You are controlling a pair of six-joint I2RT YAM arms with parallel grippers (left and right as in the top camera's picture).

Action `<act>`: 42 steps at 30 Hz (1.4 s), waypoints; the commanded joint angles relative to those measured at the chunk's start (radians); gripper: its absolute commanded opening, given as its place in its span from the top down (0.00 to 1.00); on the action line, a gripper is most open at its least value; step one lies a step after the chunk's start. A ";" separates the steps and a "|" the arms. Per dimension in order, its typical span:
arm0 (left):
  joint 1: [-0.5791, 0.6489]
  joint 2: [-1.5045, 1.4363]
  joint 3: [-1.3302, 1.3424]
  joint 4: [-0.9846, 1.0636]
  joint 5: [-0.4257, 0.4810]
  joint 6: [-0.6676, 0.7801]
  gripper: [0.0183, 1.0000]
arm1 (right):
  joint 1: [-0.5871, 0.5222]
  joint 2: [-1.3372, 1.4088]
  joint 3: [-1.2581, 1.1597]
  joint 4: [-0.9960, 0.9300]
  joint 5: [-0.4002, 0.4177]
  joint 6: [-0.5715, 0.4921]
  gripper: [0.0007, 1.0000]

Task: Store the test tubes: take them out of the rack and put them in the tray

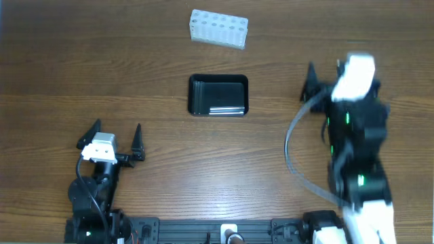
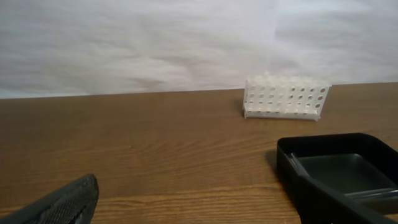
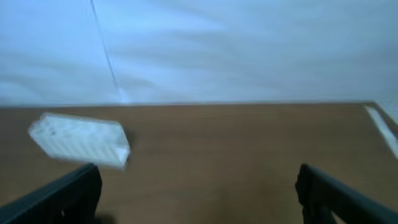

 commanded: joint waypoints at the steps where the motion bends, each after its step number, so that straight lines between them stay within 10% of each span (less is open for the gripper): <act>1: -0.005 -0.005 -0.005 0.000 0.013 0.014 0.00 | -0.006 -0.277 -0.220 0.007 0.018 -0.034 0.01; 15: -0.005 -0.005 -0.005 0.000 0.013 0.014 0.00 | -0.091 -0.797 -0.556 -0.115 0.011 -0.011 0.01; 42: -0.005 -0.005 -0.005 0.000 0.013 0.014 0.00 | -0.084 -0.807 -0.754 0.113 0.004 -0.011 0.01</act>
